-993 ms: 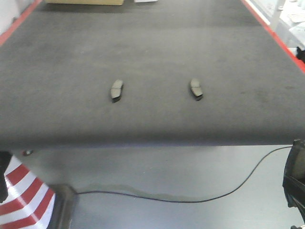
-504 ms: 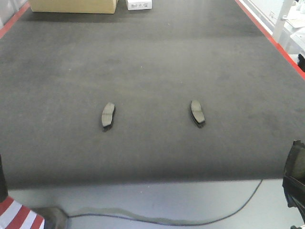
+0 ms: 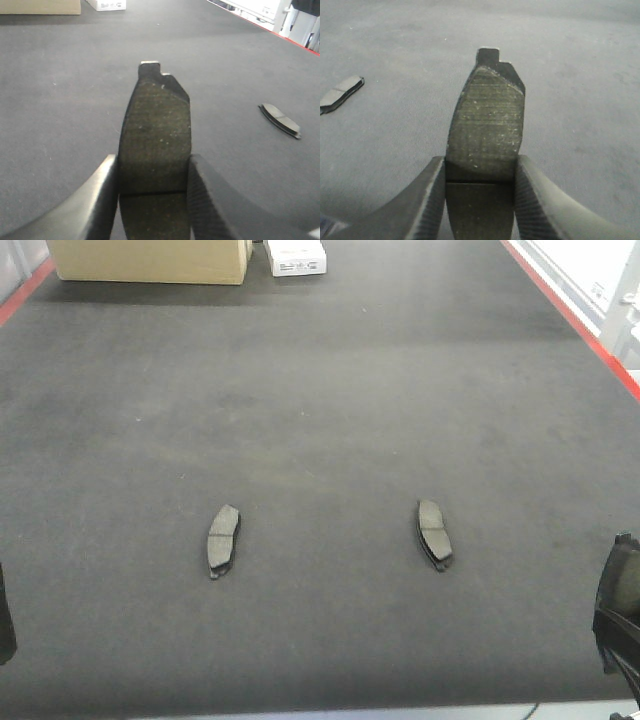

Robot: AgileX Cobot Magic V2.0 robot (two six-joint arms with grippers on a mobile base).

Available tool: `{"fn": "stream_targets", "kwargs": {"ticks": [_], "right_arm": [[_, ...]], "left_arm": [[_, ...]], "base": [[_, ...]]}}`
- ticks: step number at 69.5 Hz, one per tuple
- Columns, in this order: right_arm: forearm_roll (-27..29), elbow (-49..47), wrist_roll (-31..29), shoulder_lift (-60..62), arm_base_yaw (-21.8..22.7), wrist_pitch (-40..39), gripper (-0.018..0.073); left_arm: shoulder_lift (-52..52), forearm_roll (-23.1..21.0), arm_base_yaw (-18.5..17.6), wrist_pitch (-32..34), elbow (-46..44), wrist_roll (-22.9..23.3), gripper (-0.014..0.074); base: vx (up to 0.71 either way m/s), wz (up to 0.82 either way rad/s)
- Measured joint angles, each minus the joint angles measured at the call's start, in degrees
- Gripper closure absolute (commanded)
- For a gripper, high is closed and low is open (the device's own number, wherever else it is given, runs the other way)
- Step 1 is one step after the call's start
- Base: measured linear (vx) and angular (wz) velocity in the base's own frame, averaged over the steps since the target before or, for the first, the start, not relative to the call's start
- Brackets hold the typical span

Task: Move and align brake pads A on conveyor
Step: 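Turn and drive up to the conveyor belt, stopping facing it, then lower the left gripper with its pad toward the belt surface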

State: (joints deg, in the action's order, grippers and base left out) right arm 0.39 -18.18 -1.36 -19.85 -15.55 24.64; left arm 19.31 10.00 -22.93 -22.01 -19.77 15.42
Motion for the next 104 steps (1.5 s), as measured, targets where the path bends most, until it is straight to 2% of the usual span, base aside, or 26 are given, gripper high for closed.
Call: {"fn": "stream_targets", "kwargs": {"ticks": [88,104], "right_arm": [[0.0,0.0,0.0,0.0,0.0,0.0,0.0562],[0.0,0.0,0.0,0.0,0.0,0.0,0.0562]], "left_arm": [[0.29,-0.18,0.0,1.21,0.0,0.0,0.0524],[10.31,-1.55,-0.06,1.52,-3.21,-1.59,0.0521]], "base": [[0.02,0.01],[0.0,0.0]]}}
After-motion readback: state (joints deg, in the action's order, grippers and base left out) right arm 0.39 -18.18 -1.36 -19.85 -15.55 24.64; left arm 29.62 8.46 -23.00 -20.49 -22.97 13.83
